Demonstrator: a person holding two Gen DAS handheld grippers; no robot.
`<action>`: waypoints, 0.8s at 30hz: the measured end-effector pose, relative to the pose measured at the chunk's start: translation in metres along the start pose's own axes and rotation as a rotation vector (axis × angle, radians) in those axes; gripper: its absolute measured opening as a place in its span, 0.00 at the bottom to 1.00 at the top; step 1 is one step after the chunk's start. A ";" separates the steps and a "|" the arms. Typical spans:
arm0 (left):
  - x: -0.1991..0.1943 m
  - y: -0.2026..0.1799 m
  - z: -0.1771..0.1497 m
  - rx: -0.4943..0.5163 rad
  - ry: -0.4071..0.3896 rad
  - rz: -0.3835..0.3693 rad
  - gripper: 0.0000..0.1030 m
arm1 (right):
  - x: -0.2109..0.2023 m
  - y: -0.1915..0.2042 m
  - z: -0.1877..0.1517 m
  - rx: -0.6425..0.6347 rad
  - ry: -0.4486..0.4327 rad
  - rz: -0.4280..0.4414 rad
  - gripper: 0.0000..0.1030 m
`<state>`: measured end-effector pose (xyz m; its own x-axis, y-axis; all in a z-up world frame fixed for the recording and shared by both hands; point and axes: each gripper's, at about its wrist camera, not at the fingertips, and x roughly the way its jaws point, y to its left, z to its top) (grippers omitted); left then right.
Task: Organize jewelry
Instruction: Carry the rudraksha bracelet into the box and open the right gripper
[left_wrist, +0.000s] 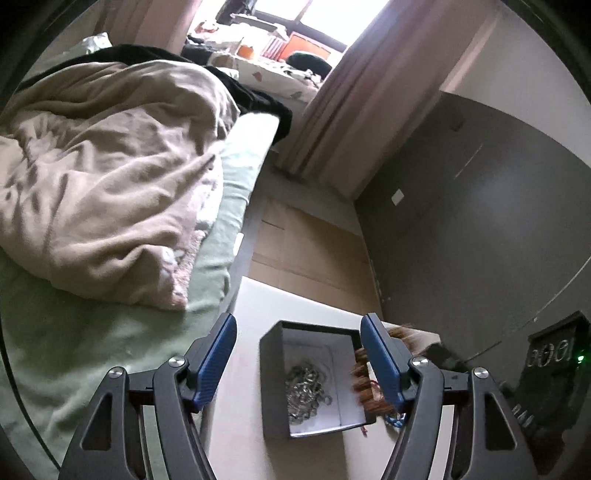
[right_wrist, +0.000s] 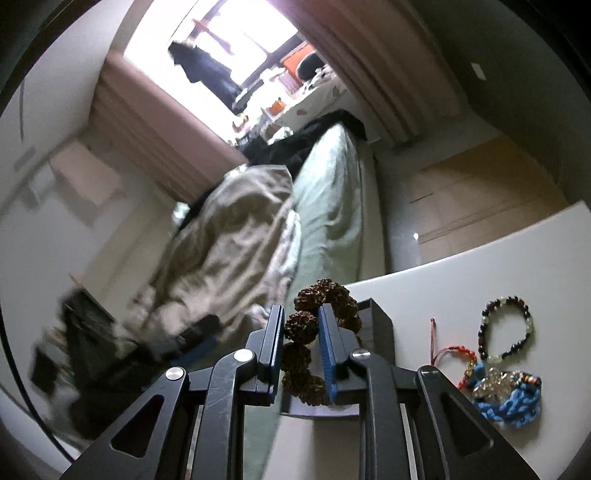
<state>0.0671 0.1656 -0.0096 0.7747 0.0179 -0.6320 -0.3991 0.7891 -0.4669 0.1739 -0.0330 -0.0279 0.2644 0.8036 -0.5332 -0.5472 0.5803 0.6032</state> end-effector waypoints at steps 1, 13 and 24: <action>0.000 0.002 0.000 -0.006 -0.004 0.004 0.68 | 0.008 0.002 -0.001 -0.003 0.031 0.005 0.32; 0.000 -0.006 -0.005 0.013 -0.021 -0.008 0.68 | -0.033 -0.039 0.005 0.101 -0.008 -0.046 0.59; 0.020 -0.060 -0.025 0.158 0.042 -0.013 0.68 | -0.083 -0.090 0.004 0.192 0.015 -0.228 0.77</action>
<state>0.0945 0.1035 -0.0096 0.7568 -0.0159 -0.6535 -0.3046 0.8760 -0.3741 0.2046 -0.1516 -0.0358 0.3510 0.6487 -0.6753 -0.3148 0.7610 0.5673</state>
